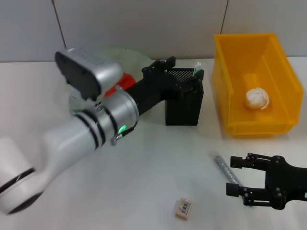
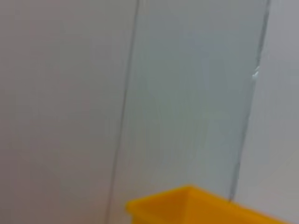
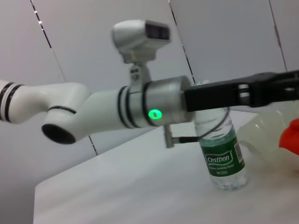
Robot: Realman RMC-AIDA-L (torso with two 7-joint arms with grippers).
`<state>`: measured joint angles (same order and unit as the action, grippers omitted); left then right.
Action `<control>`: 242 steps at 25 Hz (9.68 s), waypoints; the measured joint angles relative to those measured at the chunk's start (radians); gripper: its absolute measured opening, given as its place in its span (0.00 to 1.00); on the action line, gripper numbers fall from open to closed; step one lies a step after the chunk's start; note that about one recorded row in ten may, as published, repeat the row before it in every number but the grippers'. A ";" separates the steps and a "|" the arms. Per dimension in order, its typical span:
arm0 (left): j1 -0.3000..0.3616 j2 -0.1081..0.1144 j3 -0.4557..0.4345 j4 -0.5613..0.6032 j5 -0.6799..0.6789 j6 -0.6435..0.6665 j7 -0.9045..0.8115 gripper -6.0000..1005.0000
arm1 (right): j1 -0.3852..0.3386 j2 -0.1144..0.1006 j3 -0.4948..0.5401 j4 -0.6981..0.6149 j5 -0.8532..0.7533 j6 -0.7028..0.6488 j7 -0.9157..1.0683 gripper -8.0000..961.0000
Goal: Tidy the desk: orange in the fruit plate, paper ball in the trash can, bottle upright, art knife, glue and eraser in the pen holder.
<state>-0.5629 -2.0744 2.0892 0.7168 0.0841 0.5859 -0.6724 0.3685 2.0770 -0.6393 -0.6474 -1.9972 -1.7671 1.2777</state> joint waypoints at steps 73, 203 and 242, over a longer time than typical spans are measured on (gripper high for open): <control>0.203 0.132 -0.946 -0.054 1.591 1.254 -0.651 0.83 | 0.537 0.015 -1.329 -0.500 -0.416 0.261 1.497 0.81; 0.202 0.117 -0.970 -0.046 1.602 1.244 -0.650 0.83 | 0.392 0.005 -0.851 -0.806 -0.681 0.083 1.506 0.77; 0.189 0.108 -0.973 -0.054 1.619 1.233 -0.644 0.82 | 0.459 0.012 -0.933 -0.348 -0.655 0.327 1.519 0.76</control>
<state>-0.3743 -1.9666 1.1167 0.6626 1.7028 1.8190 -1.3160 0.8275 2.0893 -1.5724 -0.9959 -2.6522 -1.4400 2.7963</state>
